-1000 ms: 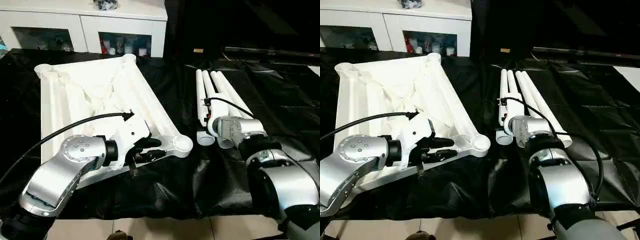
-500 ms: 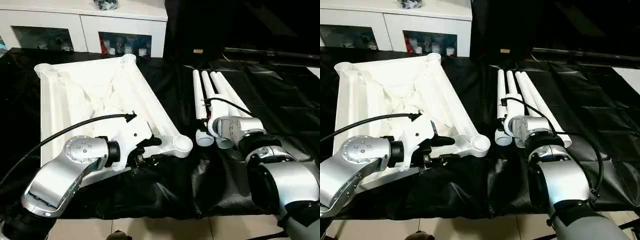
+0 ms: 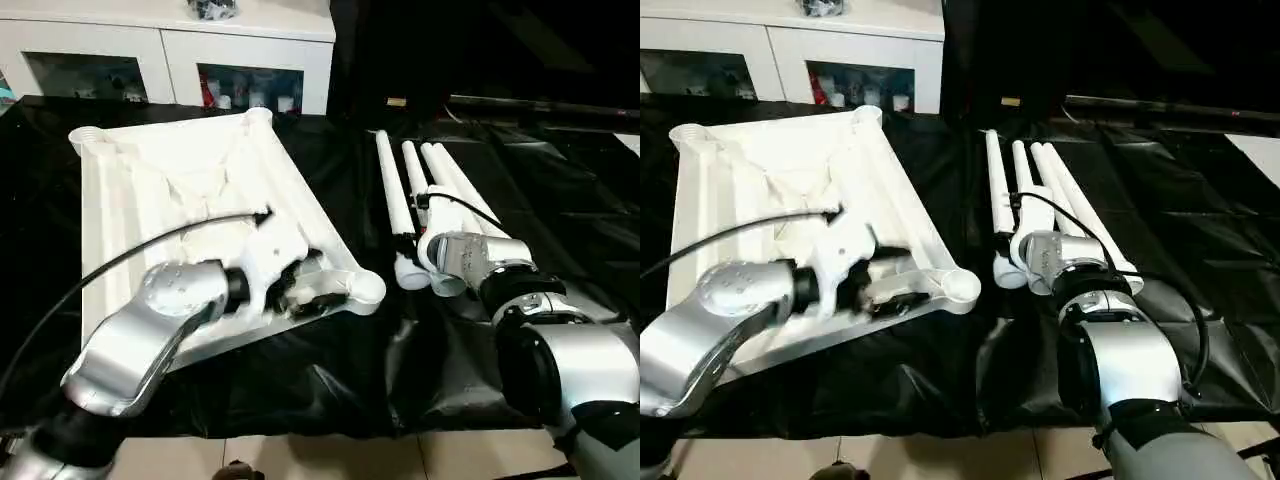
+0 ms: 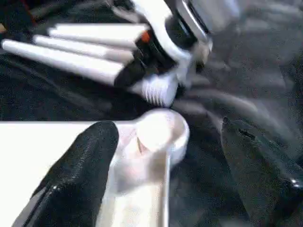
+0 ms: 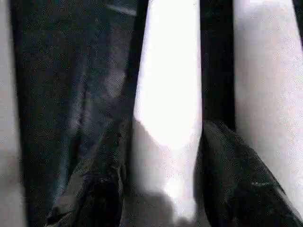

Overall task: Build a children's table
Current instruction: Pick table leg

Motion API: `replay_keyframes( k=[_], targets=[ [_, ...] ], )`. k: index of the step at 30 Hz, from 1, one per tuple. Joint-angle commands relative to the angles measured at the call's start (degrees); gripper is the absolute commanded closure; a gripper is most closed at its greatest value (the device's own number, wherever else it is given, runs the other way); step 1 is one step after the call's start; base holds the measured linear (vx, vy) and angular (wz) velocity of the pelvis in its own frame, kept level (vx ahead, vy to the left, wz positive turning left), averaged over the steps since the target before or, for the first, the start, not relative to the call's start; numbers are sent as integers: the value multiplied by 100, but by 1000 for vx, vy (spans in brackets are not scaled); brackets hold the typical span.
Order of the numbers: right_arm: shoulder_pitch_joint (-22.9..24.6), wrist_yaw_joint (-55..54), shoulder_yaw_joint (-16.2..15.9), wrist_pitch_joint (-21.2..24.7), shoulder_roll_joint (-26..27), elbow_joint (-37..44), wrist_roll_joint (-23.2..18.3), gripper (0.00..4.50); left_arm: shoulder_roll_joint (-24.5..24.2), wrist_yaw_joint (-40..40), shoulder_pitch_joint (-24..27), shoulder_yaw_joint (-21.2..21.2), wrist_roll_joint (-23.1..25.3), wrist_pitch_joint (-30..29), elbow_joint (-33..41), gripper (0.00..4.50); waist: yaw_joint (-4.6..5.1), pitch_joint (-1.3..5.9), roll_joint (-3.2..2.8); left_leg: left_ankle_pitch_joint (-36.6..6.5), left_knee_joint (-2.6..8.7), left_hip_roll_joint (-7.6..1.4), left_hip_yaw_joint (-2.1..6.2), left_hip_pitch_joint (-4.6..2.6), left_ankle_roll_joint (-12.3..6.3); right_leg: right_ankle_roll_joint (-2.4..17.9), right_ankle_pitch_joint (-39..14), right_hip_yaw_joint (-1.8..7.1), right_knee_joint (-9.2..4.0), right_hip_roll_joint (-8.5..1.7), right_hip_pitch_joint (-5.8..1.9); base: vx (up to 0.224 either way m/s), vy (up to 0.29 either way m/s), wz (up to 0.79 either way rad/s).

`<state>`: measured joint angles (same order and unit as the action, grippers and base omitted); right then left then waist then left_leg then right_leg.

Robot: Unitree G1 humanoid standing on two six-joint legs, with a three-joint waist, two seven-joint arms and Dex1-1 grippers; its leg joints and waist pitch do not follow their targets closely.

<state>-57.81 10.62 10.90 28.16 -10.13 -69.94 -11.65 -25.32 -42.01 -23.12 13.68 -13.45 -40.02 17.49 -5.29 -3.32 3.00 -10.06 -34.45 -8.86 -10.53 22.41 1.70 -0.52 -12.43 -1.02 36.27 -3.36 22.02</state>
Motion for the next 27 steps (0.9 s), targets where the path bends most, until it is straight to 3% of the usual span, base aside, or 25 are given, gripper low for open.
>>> replay_keyframes(
  k=[1, 2, 4, 6, 7, 9, 10, 11, 12, 14, 16, 17, 18, 22, 27],
  targets=[
    [36, 67, 126, -163, -51, 158, -87, 256, 124, 103, -119, -183, -138, 62, -94, 27, -15, 414, -79, -699, 384, -367, 116, -154, 287, 1417, 283, 172, -283, -434, -204, 0, 0, 0],
    [129, 346, 270, -505, -54, 393, -226, 256, 386, 262, -238, -376, -260, 171, -287, 23, -17, 417, -83, -710, 376, -367, 111, -153, 261, 1438, 317, 176, -282, -441, -209, 0, 0, 0],
    [208, 581, 358, -768, -55, 584, -321, 256, 539, 367, -320, -477, -318, 218, -415, 10, -50, 432, -61, -629, 364, -378, 111, -154, 142, 1463, 469, 177, -280, -458, -231, 0, 0, 0],
    [435, 1268, 457, -832, -94, 1170, -594, 256, 1090, 1004, -733, -932, -491, -122, -972, 4, -36, 417, -34, -570, 357, -358, 89, -133, 35, 1488, 589, 179, -286, -420, -246, 0, 0, 0],
    [487, 1407, 479, -829, -104, 1300, -661, 256, 1212, 1140, -828, -1044, -548, -228, -1094, 4, -68, 436, -44, -563, 344, -378, 97, -181, -32, 1520, 648, 180, -289, -439, -235, 0, 0, 0],
    [577, 1604, 490, -852, -117, 1495, -752, 257, 1408, 1299, -949, -1252, -716, -406, -1239, 0, -88, 435, -2, -476, 347, -374, 101, -148, -125, 1549, 582, 166, -291, -462, -253, 0, 0, 0],
    [820, 2037, 493, -738, -146, 2036, -990, 257, 1797, 1568, -1182, -1613, -1053, -658, -1495, 0, -87, 422, 11, -455, 344, -374, 94, -138, -156, 1583, 549, 169, -305, -461, -265, 0, 0, 0],
    [850, 2090, 493, -725, -150, 2101, -1019, 257, 1844, 1600, -1210, -1657, -1093, -688, -1526, 0, -115, 424, 8, -443, 331, -370, 88, -148, -175, 1594, 583, 171, -309, -463, -266, 0, 0, 0],
    [1184, 2639, 502, -407, -132, 2912, -1447, 257, 2151, 1744, -1358, -1877, -1399, -850, -1647, 0, -130, 426, 20, -384, 331, -377, 97, -148, -254, 1611, 657, 171, -313, -456, -277, 0, 0, 0],
    [1551, 3106, 455, -111, -118, 3721, -1848, 257, 2423, 1898, -1490, -2073, -1653, -925, -1776, 0, -172, 436, 39, -260, 323, -387, 112, -140, -422, 1629, 785, 167, -304, -470, -280, 0, 0, 0],
    [1945, 3502, 317, 179, -142, 4498, -2192, 257, 2670, 2060, -1631, -2256, -1908, -970, -1925, 0, -237, 421, 51, -342, 324, -409, 122, -145, -505, 1620, 566, 163, -338, -491, -280, 0, 0, 0],
    [1971, 3525, 312, 204, -142, 4548, -2223, 257, 2685, 2062, -1640, -2266, -1930, -978, -1930, 0, -237, 421, 51, -342, 324, -409, 122, -145, -505, 1620, 566, 163, -338, -491, -280, 0, 0, 0],
    [2214, 3744, 262, 472, -142, 5020, -2528, 257, 2828, 2063, -1732, -2358, -2142, -1099, -1962, 0, -255, 415, 56, -428, 338, -410, 126, -153, -461, 1592, 242, 154, -366, -496, -257, 0, 0, 0],
    [2551, 4048, 161, 747, -141, 5594, -2850, 257, 3024, 2118, -1914, -2517, -2330, -1328, -2004, 0, -287, 377, 51, -697, 372, -422, 134, -165, -293, 1452, -451, 160, -442, -508, -219, 0, 0, 0],
    [2878, 4093, 59, 1094, -182, 6123, -3007, 257, 3193, 2302, -2132, -2756, -2800, -1481, -1964, 0, -325, 379, 56, -702, 383, -421, 154, -160, -187, 1352, -529, 156, -450, -515, -211, 0, 0, 0]
  ],
)
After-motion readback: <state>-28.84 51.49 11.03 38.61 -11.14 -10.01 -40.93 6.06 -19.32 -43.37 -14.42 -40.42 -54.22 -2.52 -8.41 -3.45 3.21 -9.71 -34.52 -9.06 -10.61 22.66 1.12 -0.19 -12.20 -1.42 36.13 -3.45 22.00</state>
